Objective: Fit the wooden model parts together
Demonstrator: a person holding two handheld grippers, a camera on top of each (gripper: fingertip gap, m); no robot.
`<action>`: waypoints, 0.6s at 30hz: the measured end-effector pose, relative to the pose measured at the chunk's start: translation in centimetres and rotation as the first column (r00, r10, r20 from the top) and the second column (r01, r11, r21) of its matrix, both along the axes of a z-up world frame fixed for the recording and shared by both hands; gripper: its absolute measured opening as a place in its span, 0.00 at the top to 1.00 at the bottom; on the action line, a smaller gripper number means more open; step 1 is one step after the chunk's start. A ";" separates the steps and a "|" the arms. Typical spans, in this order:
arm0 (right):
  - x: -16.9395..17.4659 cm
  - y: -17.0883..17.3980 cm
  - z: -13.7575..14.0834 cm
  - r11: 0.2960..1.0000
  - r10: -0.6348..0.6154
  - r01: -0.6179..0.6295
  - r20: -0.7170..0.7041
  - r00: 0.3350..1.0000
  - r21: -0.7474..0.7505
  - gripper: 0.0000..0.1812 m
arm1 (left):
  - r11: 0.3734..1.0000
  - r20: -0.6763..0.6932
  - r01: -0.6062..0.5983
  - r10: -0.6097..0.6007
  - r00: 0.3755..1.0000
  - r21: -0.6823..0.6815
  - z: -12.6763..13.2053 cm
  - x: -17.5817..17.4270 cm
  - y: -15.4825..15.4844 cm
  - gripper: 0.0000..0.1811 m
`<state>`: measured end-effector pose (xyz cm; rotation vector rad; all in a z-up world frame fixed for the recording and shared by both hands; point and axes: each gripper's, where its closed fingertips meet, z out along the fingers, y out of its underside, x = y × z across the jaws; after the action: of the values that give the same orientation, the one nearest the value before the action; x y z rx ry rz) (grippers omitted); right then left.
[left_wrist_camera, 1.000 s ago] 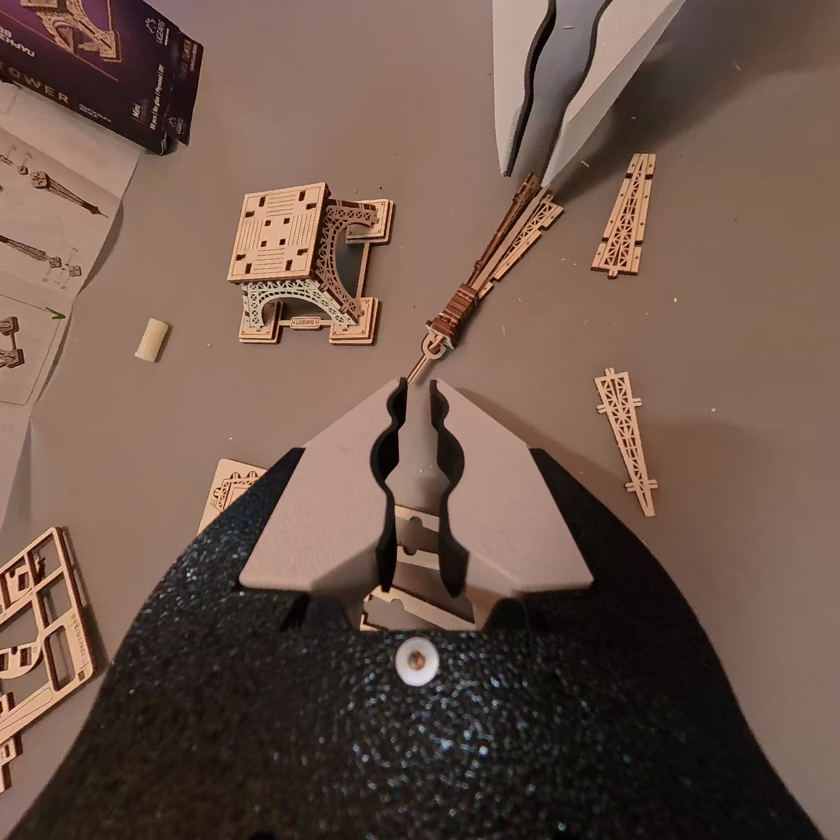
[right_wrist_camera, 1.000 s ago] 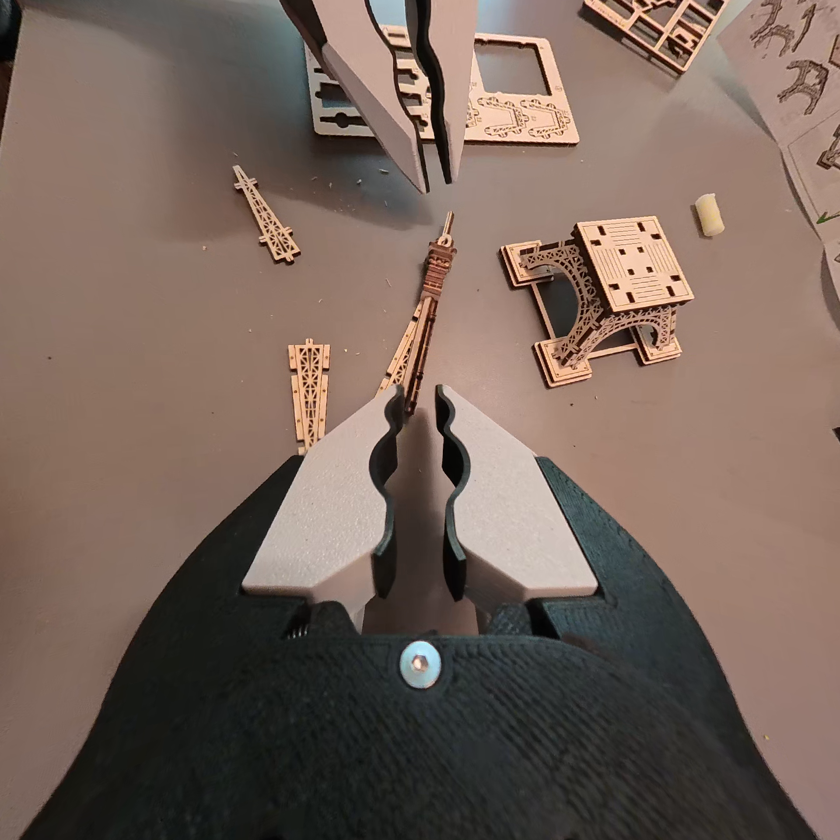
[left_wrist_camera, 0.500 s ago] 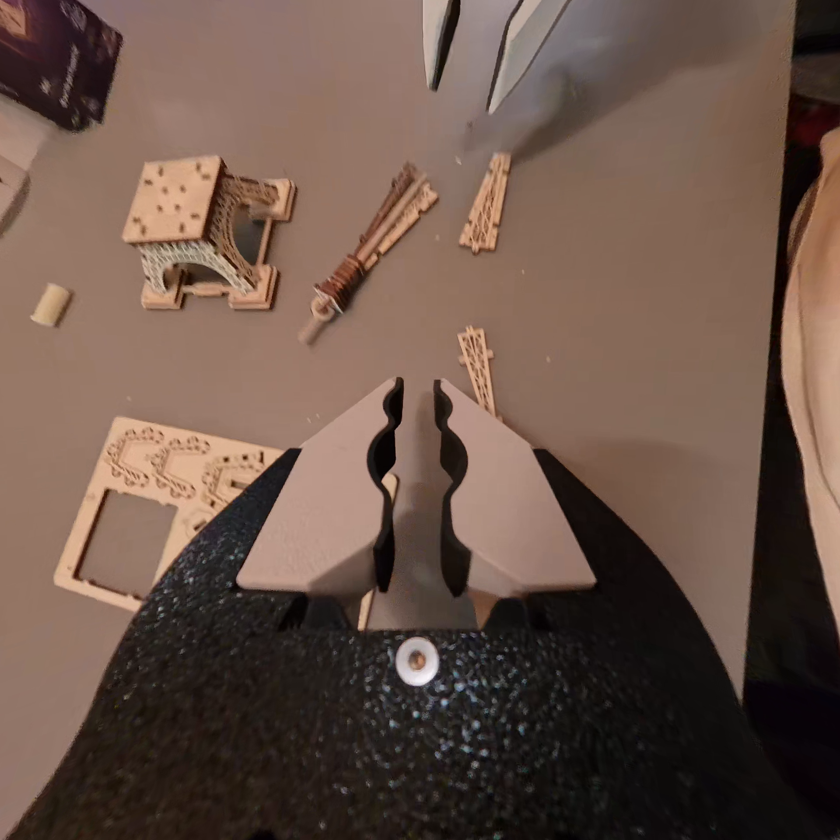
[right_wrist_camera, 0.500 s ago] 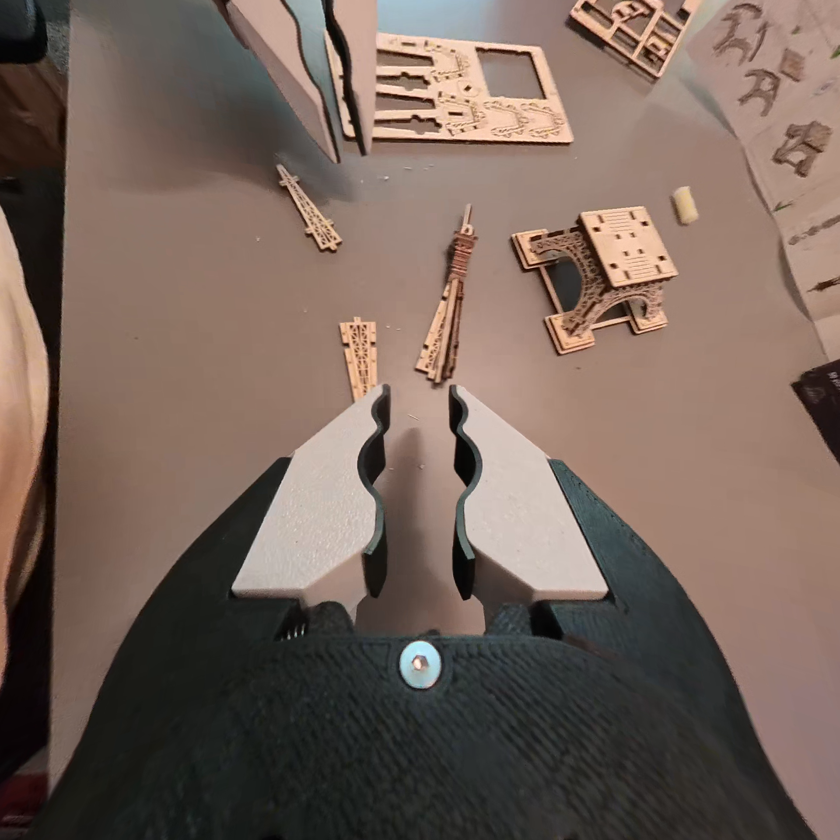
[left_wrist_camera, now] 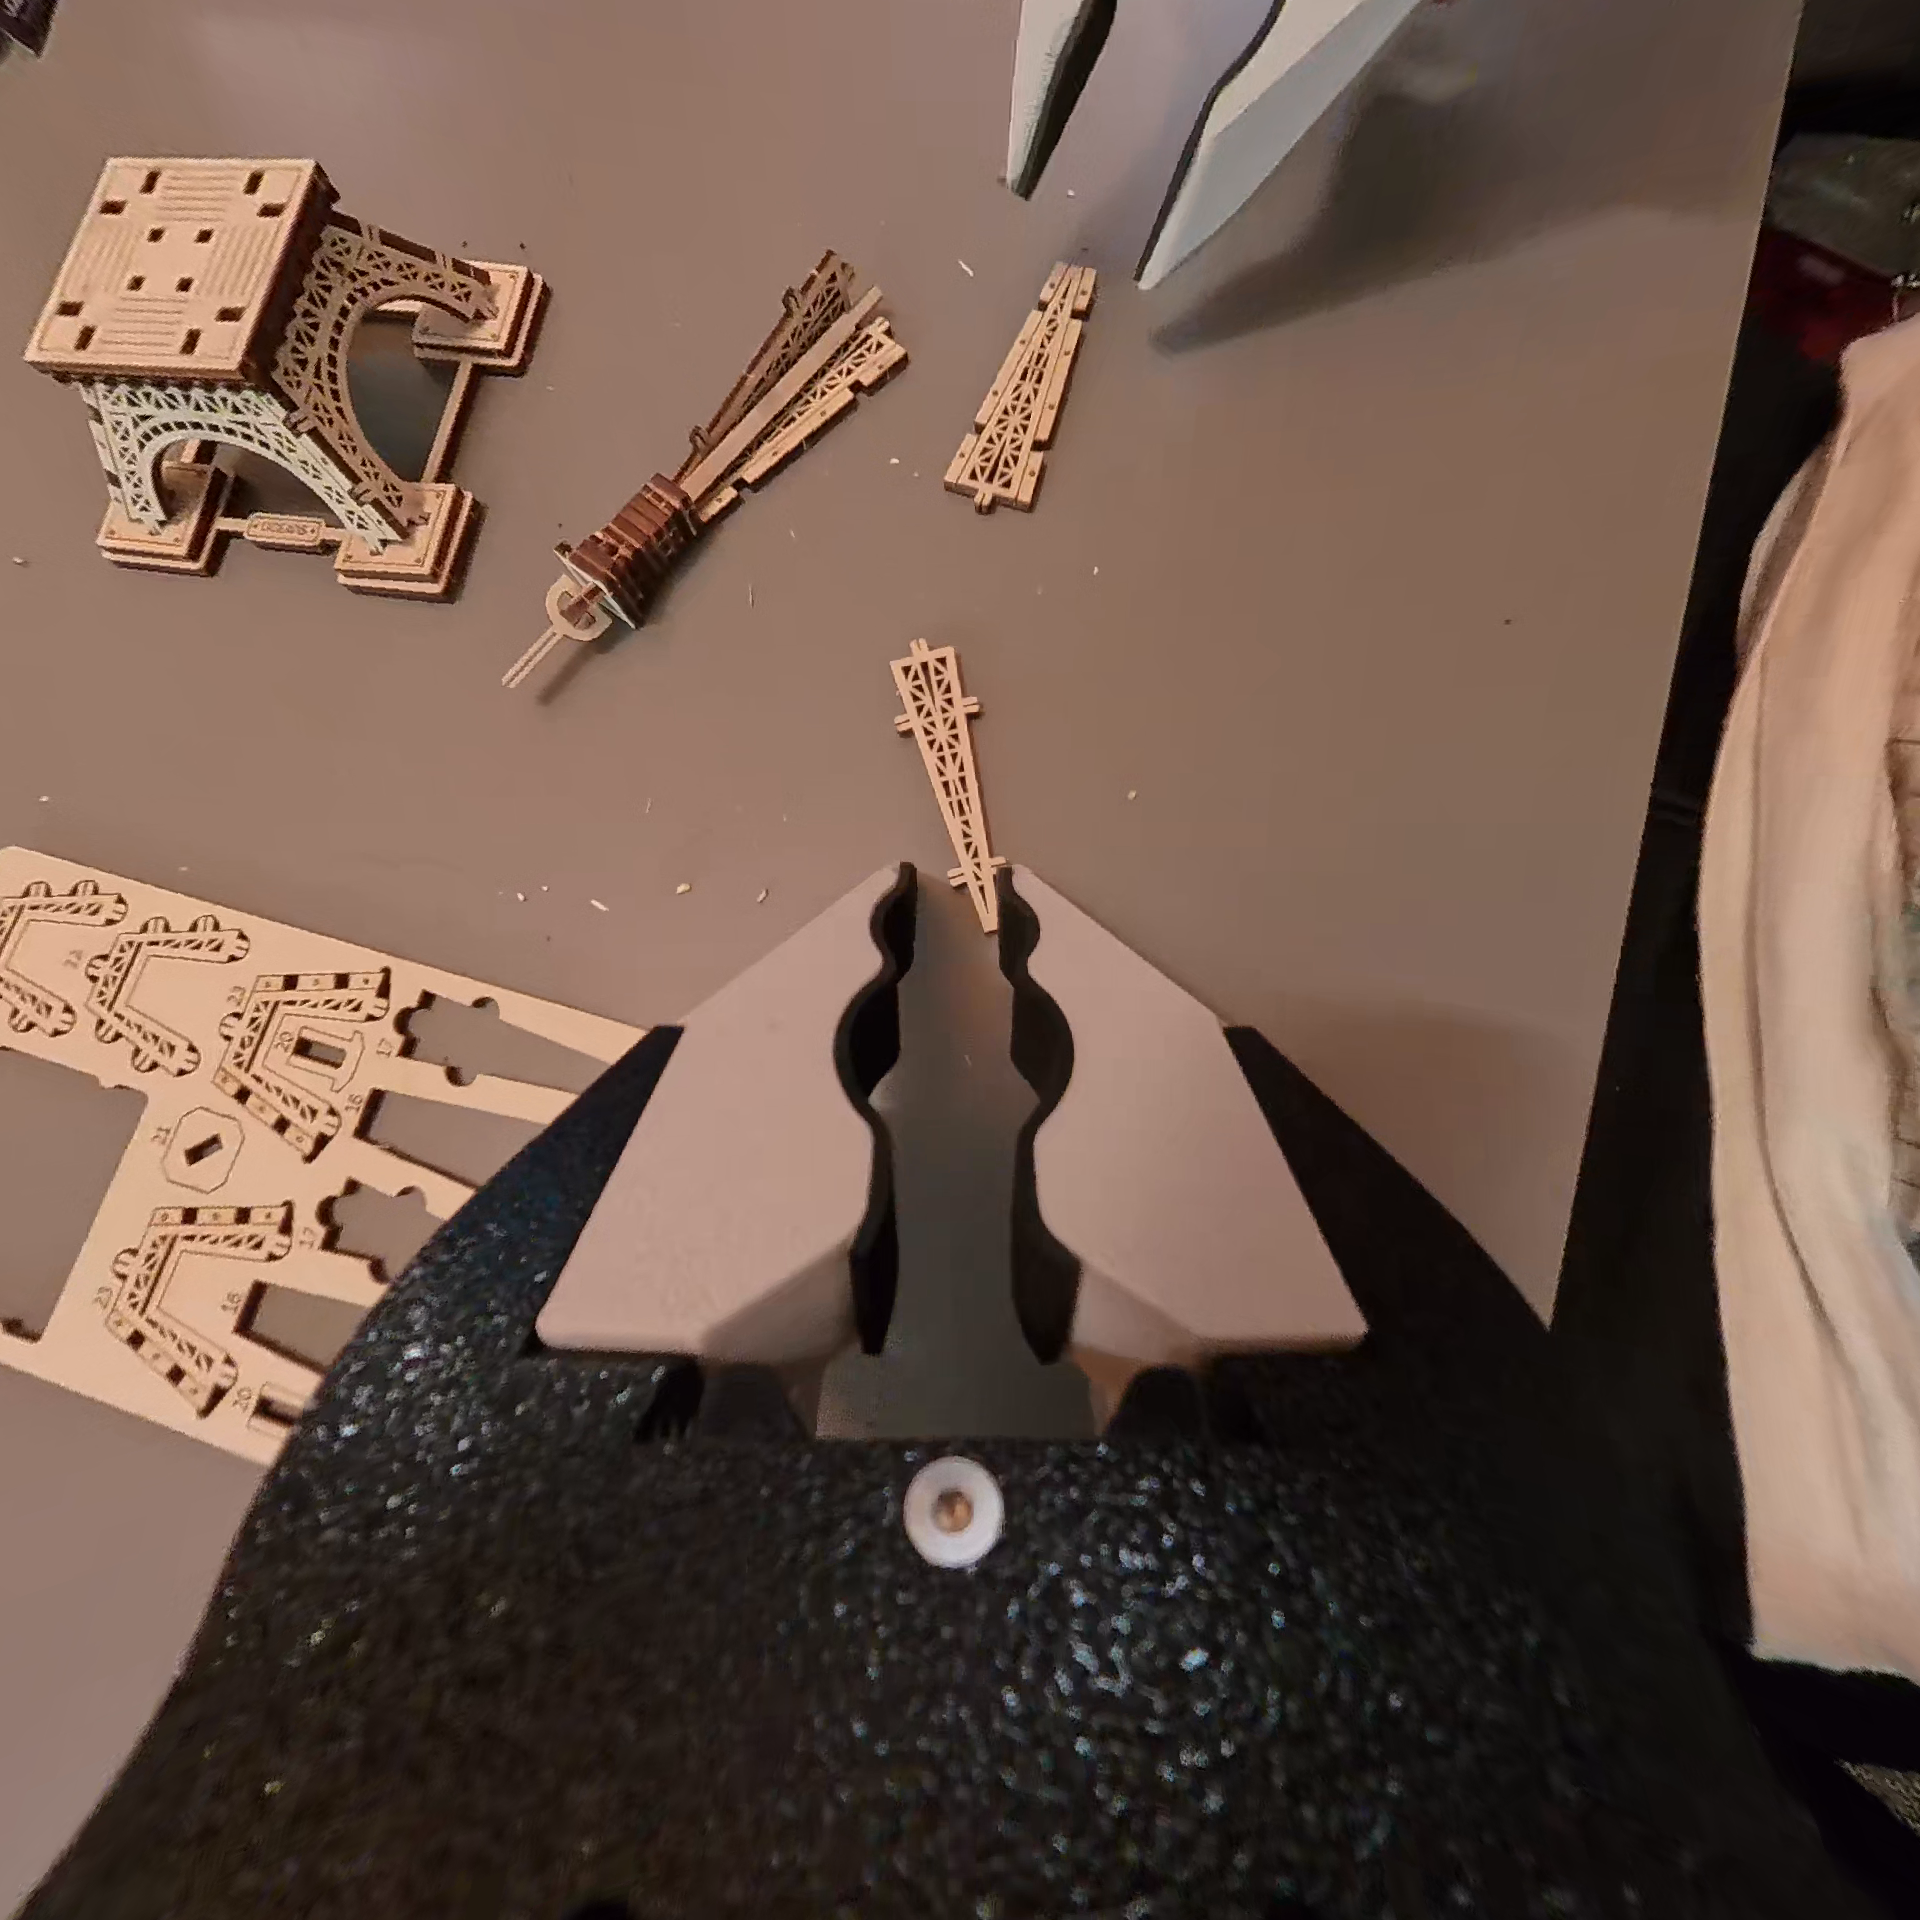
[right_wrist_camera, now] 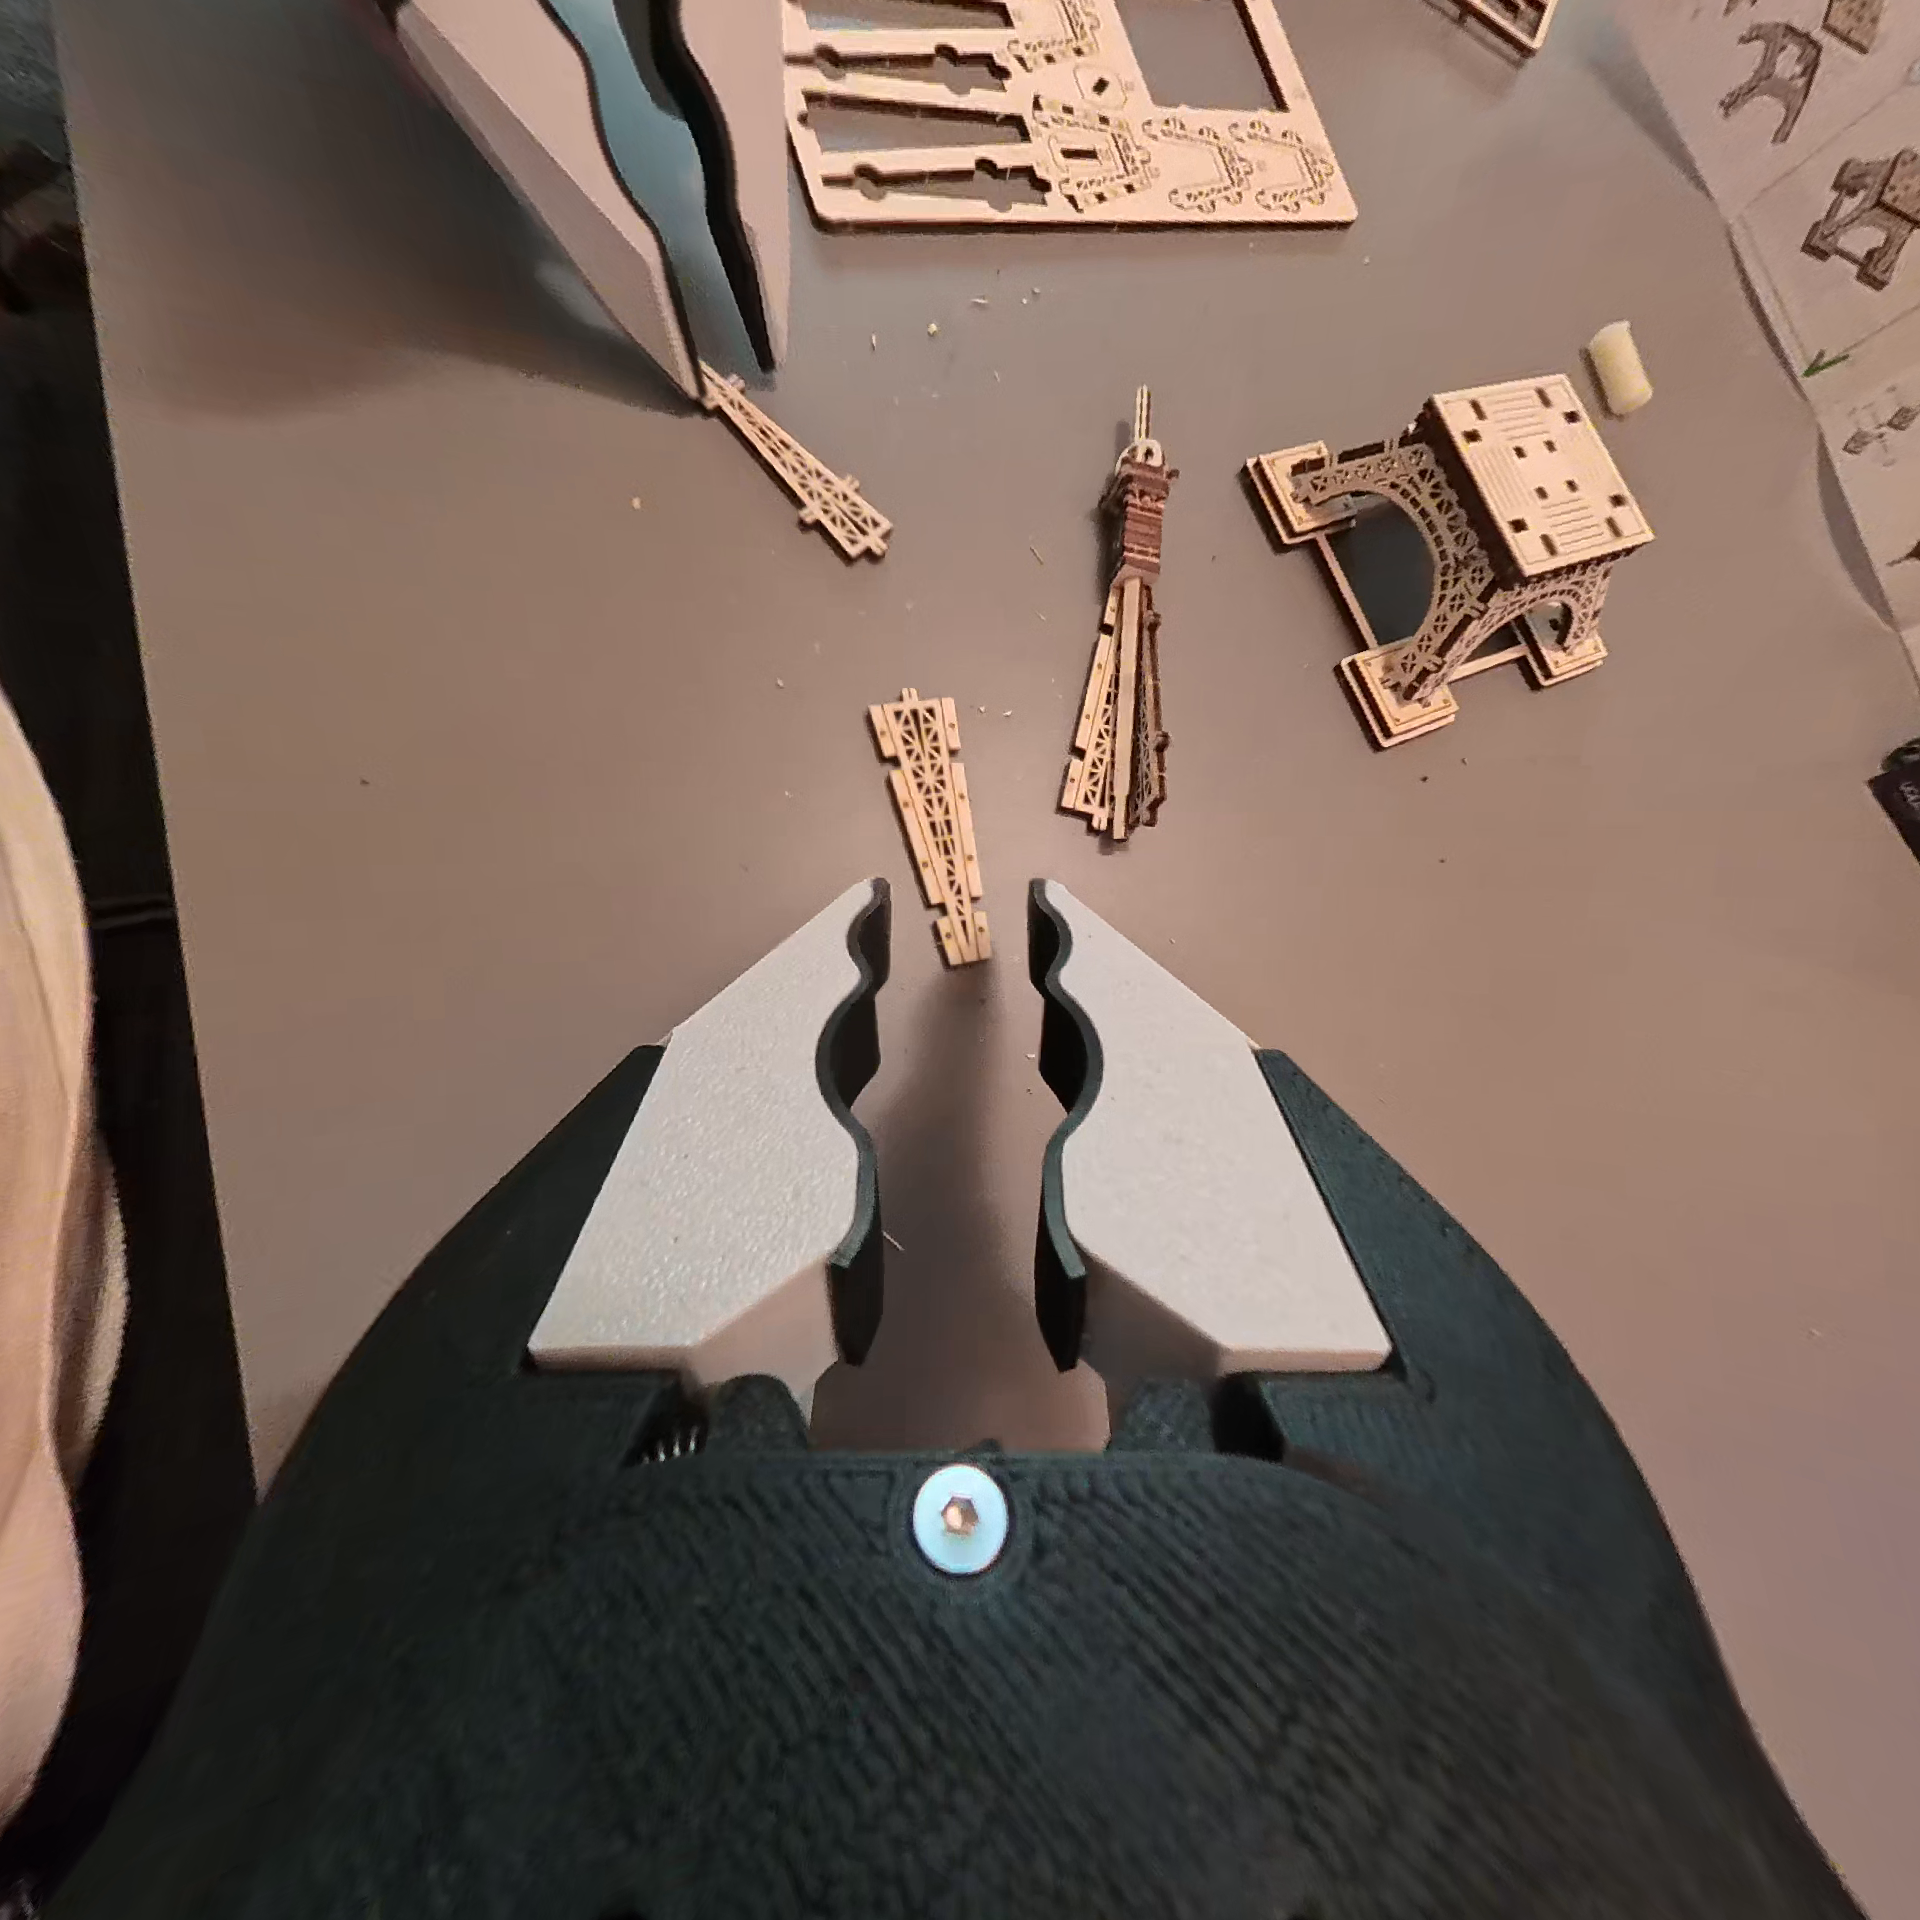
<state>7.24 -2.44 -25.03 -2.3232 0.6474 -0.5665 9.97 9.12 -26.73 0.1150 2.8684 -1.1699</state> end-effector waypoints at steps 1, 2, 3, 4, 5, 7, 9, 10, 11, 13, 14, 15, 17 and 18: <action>0.1 -0.2 -0.1 1.000 -0.008 0.008 0.004 1.000 -0.016 0.86 | 1.000 0.000 -0.002 0.002 1.000 -0.001 0.0 0.0 -0.1 0.92; 0.2 -0.5 -0.2 0.999 -0.019 0.020 0.010 1.000 -0.033 0.86 | 1.000 0.004 -0.007 0.007 1.000 0.002 0.0 0.1 -0.1 0.92; 0.4 -1.0 -0.2 0.998 -0.038 0.039 0.026 0.999 -0.056 0.86 | 1.000 0.012 -0.014 0.014 1.000 0.006 0.0 0.2 0.0 0.93; 0.8 -1.6 -0.3 0.994 -0.065 0.069 0.048 0.997 -0.087 0.86 | 1.000 0.021 -0.026 0.026 0.999 0.009 0.0 0.4 0.1 0.93; 1.0 -2.0 -0.4 0.989 -0.085 0.092 0.065 0.994 -0.112 0.86 | 0.999 0.028 -0.035 0.035 0.999 0.011 0.0 0.4 0.2 0.93; 0.7 -2.0 -0.5 0.988 -0.081 0.090 0.075 0.994 -0.125 0.85 | 0.999 0.038 -0.046 0.046 0.998 0.005 0.1 0.1 0.4 0.92; 0.6 -1.8 -0.1 0.990 -0.077 0.087 0.091 0.993 -0.107 0.84 | 0.998 0.048 -0.055 0.056 0.997 -0.014 0.4 -0.2 0.6 0.91; 0.4 -1.5 0.1 0.993 -0.065 0.073 0.097 0.993 -0.089 0.84 | 0.998 0.056 -0.060 0.062 0.996 -0.025 0.7 -0.3 0.7 0.91; 0.4 -1.3 0.4 0.996 -0.050 0.059 0.109 0.993 -0.072 0.84 | 0.997 0.065 -0.067 0.069 0.996 -0.034 0.9 -0.3 0.8 0.91; 0.5 -1.1 0.5 0.997 -0.043 0.050 0.117 0.992 -0.055 0.84 | 0.996 0.077 -0.083 0.086 0.993 -0.039 1.2 -0.1 1.0 0.92; 0.6 -1.2 0.3 0.997 -0.043 0.050 0.106 0.993 -0.063 0.83 | 0.995 0.081 -0.093 0.096 0.992 -0.040 1.3 0.0 1.1 0.92; 0.6 -1.3 0.2 0.996 -0.043 0.050 0.103 0.994 -0.072 0.83 | 0.994 0.084 -0.103 0.106 0.991 -0.044 1.4 0.1 1.2 0.92; 0.6 -1.0 0.1 0.998 -0.027 0.032 0.094 0.995 -0.055 0.84 | 0.992 0.084 -0.112 0.116 0.990 -0.054 1.7 0.0 1.3 0.93; 0.4 -0.7 0.0 0.999 -0.016 0.018 0.077 0.997 -0.036 0.84 | 0.992 0.084 -0.113 0.117 0.990 -0.058 1.8 -0.2 1.4 0.93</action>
<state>7.65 -3.12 -25.06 -2.3198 0.6263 -0.6768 9.81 10.48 -24.96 -0.0010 2.7260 -1.1874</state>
